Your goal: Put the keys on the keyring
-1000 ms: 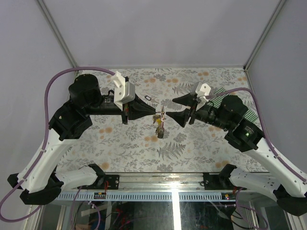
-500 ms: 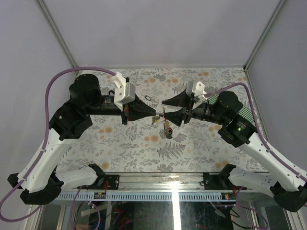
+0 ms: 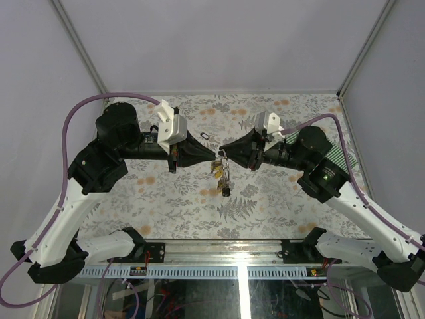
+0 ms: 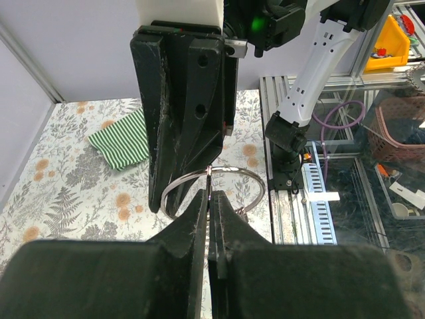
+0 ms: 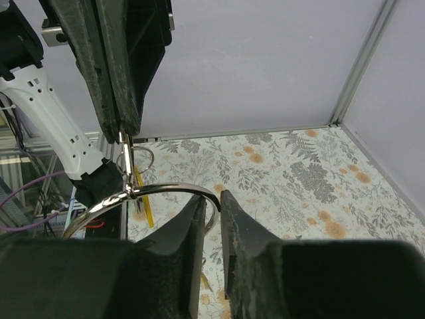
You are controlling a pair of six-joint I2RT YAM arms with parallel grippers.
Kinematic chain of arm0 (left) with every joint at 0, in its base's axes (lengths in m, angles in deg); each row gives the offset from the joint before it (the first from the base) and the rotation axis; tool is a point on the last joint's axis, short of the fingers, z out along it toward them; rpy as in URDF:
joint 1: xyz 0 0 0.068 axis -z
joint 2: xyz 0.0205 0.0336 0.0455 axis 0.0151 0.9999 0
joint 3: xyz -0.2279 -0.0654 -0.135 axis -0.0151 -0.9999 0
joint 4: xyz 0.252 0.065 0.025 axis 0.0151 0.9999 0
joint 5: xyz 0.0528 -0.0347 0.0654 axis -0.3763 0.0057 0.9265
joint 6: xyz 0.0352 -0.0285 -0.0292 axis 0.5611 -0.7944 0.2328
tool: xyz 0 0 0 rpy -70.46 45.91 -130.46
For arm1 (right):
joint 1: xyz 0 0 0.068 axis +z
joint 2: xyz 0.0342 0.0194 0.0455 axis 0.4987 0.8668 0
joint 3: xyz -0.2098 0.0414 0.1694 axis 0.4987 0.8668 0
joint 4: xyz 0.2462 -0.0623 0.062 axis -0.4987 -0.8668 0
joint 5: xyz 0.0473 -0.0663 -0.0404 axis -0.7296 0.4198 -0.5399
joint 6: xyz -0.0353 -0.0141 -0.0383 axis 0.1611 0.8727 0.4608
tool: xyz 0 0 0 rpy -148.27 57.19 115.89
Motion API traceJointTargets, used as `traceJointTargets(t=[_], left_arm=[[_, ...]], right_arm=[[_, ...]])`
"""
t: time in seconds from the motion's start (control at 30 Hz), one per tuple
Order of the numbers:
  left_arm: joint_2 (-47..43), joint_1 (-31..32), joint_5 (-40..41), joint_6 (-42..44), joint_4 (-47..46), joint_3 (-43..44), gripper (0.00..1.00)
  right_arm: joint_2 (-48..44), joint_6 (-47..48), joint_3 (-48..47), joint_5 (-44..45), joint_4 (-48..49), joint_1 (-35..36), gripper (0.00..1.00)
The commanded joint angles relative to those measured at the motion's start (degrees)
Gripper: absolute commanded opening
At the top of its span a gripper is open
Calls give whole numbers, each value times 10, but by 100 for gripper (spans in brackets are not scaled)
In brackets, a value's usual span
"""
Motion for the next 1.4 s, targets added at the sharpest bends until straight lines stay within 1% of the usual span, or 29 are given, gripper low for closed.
traceJointTargets(t=[0.0,0.1,0.17,0.43,0.57,0.67,0.8,0.93,1.07,1.17,1.3,1.37], left_arm=[[-8,2,-1,6,-18,18,0],[-9,2,0,5,-18,15,0],[-11,2,2,5,-18,13,0],[-19,2,19,3,-25,4,0],[-23,2,33,3,-28,-2,1],[-31,2,45,-2,-37,-16,5],[-35,3,62,-3,-44,-34,9],[-36,2,70,-4,-48,-43,18],[-36,2,75,-3,-49,-46,23],[-40,2,84,-6,-52,-49,28],[-50,2,125,-30,-74,-70,38],[-57,2,147,-55,-106,-95,43]], right_arm=[[-11,4,6,15,40,-3,15],[-24,12,15,42,43,-3,4],[-34,15,18,63,44,-3,0],[-60,43,18,130,16,-3,0],[-67,60,10,178,-5,-3,0],[-68,82,-7,215,-32,-3,0],[-56,106,-57,259,-91,-3,0],[-52,117,-85,295,-126,-3,0],[-55,125,-91,310,-135,-3,0],[-54,132,-96,317,-145,-3,0],[-49,137,-108,330,-169,-3,0],[-47,135,-114,339,-183,-3,0]])
